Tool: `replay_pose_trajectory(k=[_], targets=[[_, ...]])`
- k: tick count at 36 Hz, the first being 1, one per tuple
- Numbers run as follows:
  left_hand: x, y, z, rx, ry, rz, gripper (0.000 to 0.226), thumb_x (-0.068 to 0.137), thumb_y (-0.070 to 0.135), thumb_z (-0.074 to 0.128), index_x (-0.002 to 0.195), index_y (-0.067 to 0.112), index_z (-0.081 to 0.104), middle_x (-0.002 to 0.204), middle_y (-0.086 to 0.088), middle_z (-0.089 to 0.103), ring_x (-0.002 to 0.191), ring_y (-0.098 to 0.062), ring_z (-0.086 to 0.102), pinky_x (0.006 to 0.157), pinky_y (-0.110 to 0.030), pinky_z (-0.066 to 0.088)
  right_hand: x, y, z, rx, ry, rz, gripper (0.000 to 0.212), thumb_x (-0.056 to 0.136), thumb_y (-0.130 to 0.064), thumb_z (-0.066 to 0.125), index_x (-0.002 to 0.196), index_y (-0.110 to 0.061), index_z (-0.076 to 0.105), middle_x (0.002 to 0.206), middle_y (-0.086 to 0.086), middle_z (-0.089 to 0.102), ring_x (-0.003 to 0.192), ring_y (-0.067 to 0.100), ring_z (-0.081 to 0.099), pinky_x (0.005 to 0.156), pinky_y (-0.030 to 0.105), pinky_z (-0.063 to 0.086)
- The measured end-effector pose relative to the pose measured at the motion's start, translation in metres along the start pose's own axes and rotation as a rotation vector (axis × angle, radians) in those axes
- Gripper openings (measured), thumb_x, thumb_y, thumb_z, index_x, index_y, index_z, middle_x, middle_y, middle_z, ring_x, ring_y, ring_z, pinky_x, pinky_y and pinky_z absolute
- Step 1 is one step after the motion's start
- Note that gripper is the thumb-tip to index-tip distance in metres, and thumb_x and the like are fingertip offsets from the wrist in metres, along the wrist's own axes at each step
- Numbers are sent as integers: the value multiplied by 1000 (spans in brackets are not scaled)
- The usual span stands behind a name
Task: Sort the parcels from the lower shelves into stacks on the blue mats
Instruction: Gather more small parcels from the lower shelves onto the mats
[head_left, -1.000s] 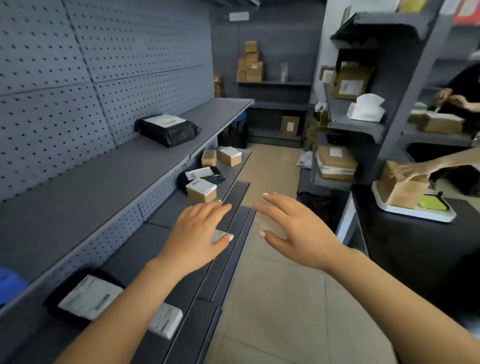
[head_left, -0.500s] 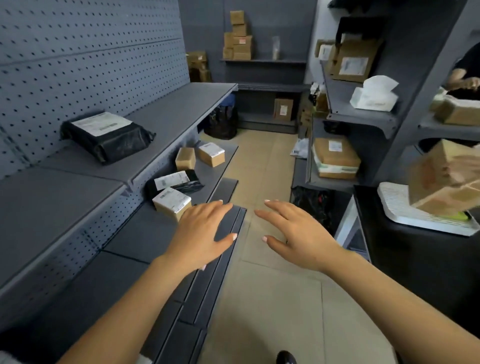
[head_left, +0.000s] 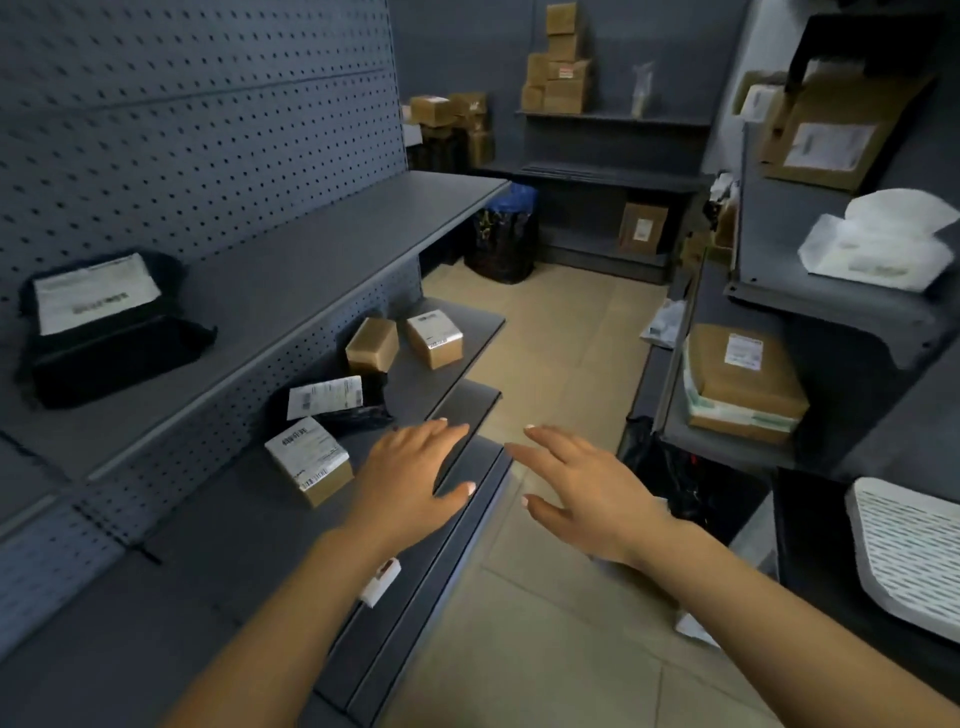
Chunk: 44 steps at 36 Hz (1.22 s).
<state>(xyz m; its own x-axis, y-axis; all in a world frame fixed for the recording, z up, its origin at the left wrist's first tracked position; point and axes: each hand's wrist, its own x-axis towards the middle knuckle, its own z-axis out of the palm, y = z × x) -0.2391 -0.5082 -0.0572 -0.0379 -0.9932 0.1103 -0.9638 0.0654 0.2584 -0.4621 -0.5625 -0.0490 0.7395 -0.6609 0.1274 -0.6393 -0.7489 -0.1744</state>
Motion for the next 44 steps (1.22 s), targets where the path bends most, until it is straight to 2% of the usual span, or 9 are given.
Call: replay_pose_trajectory(k=[4,14,23,25,28,35,39,42,44], targets=[[33,-8,11,2,-23,-52,66,92,52,49,150,32,22,155,6,26,142,-15,21,116,-34,16,26,32,11,23,-15,-10,58,92,-39,54,145,-22,38,149,11,38,139,31,33,110,43,30],[135,-40,44,-14,-13,-85,67,92,51,52,149,27,28,153,2,31,140,-17,27,113,-34,20,119,107,28,23,-83,-34,59,97,-40,47,150,-28,25,157,4,23,144,23,18,115,33,16],[244,-93,61,-51,19,-141,66,87,49,59,143,21,41,145,-3,44,133,-23,40,108,-37,29,235,173,48,48,-103,-46,57,87,-38,53,139,-18,47,141,17,48,129,39,45,104,45,37],[261,-104,61,-67,23,-149,64,85,47,62,140,19,45,140,-4,49,129,-25,45,105,-37,33,257,183,50,31,-99,-68,57,90,-37,54,143,-19,42,146,15,42,134,37,38,108,43,32],[278,-119,63,-71,-1,-189,64,87,46,61,143,22,41,144,-1,44,132,-23,40,107,-37,29,284,196,52,21,-117,-96,59,94,-37,53,148,-22,32,152,11,34,140,32,29,112,40,25],[301,-144,69,-85,-21,-309,72,80,56,48,142,19,44,144,-6,46,130,-27,44,106,-36,32,335,218,70,44,-154,-185,57,93,-40,50,145,-21,37,149,12,38,137,32,34,110,41,30],[307,-150,76,-89,-18,-380,68,87,53,56,145,23,38,149,-4,39,134,-24,38,109,-34,28,364,228,86,67,-157,-252,58,91,-35,57,144,-18,39,146,12,41,134,33,38,108,41,33],[311,-149,82,-117,-15,-465,76,81,65,43,144,24,39,148,-3,41,133,-23,40,108,-34,31,385,238,101,121,-131,-312,59,83,-29,70,136,-14,50,135,15,53,120,37,52,95,45,45],[313,-148,88,-128,-6,-528,82,74,69,34,142,24,43,146,-5,44,130,-26,44,108,-38,35,398,247,112,199,-143,-305,57,82,-30,69,134,-13,52,132,15,56,118,37,54,92,45,47]])
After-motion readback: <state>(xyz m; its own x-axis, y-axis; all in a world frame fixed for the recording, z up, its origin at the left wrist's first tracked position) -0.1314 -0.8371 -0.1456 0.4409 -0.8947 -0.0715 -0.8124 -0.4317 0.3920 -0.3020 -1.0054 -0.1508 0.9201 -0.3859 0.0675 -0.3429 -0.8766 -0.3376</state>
